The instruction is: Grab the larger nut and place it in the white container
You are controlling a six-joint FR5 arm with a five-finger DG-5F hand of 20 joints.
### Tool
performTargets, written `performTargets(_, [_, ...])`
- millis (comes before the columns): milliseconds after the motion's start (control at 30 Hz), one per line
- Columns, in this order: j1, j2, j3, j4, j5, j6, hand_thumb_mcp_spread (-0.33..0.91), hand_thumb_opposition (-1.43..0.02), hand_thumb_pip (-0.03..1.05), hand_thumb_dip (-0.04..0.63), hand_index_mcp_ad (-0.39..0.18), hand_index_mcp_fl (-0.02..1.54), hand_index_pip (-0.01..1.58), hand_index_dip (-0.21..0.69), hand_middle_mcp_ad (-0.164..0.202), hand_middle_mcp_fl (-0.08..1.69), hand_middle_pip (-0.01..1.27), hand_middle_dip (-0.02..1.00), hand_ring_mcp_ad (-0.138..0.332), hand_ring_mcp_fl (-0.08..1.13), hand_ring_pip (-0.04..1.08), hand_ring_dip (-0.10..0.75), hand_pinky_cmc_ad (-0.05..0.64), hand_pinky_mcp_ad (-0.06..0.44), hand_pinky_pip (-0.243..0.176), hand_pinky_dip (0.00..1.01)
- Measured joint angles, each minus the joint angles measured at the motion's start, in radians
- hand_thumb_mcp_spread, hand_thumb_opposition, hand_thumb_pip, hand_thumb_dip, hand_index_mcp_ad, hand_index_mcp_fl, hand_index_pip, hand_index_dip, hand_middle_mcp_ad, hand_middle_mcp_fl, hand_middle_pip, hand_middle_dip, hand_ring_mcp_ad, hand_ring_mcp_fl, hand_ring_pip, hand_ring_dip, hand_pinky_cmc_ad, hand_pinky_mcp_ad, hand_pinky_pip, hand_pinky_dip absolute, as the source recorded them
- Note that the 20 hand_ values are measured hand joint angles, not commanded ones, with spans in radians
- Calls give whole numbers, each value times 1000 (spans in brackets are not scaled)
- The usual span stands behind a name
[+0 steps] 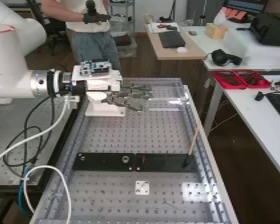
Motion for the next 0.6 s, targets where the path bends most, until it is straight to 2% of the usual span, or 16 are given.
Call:
performTargets(100, [10,3,0,-9,-11,-3,309,-958,677,204,-122,398,1543,80,-5,24,122,236,86,0,93,126,316,246,-93,391])
performTargets(600, [62,41,-30,-10,4,-3,335,-960,679,204,-129,340,1543,96,-5,24,122,236,82,0,93,126,316,239,-93,283])
